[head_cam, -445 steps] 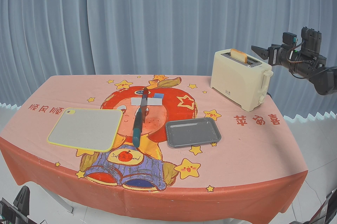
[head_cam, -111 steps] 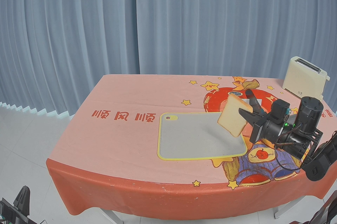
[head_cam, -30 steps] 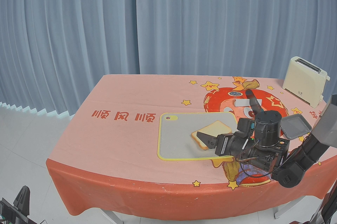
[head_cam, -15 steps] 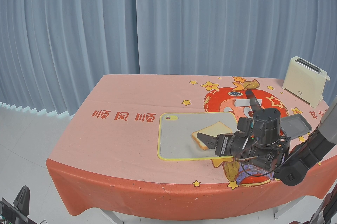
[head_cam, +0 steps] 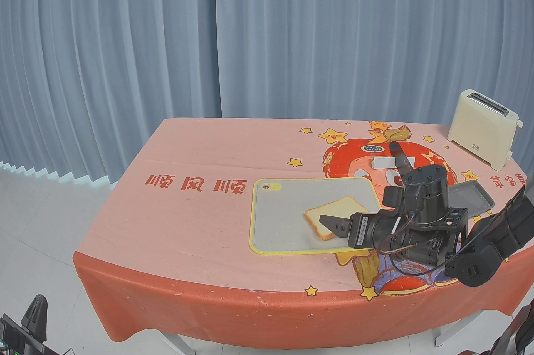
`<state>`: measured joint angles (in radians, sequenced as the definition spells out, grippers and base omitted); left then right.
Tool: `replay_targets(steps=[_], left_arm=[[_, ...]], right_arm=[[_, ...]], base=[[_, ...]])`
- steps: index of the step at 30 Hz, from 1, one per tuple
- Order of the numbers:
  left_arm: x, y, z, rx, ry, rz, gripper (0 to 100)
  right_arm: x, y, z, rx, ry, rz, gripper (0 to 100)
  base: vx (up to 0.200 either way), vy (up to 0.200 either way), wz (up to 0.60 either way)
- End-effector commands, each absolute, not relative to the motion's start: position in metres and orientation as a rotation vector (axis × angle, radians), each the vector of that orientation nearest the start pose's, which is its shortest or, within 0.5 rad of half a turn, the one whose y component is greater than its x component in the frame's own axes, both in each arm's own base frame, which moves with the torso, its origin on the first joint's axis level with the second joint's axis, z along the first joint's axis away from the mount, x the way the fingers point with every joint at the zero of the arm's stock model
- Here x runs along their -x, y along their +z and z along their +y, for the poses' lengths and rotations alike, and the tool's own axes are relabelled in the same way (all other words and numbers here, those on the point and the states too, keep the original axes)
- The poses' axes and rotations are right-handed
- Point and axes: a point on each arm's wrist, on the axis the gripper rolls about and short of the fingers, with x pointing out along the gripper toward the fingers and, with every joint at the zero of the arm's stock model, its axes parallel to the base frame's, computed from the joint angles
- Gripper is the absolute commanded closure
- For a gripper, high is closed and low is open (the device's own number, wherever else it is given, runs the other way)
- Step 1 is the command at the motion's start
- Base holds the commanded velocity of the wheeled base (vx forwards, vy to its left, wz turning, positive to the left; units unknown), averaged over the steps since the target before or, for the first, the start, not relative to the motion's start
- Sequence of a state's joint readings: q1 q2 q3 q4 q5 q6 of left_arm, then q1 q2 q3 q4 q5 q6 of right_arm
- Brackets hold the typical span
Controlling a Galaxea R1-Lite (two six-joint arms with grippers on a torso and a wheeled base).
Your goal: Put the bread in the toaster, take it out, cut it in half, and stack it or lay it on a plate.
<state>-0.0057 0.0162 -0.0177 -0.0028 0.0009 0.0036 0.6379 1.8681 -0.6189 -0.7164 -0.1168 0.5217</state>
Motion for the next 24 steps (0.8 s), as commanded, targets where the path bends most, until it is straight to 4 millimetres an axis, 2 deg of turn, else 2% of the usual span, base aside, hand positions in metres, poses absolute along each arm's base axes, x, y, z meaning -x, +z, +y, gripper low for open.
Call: replay_targets(steps=[1,24], left_arm=[[0.022,0.076,0.0,-0.003,-0.005,0.011,100],[0.022,0.076,0.0,-0.003,-0.005,0.011,100]], right_arm=[[-0.245,0.101,0.178,-0.314,0.37,0.59,0],[-0.255,0.089,0.178,-0.3,0.326,0.614,0]], base=[[0.0,0.0,0.0],[0.0,0.0,0.0]])
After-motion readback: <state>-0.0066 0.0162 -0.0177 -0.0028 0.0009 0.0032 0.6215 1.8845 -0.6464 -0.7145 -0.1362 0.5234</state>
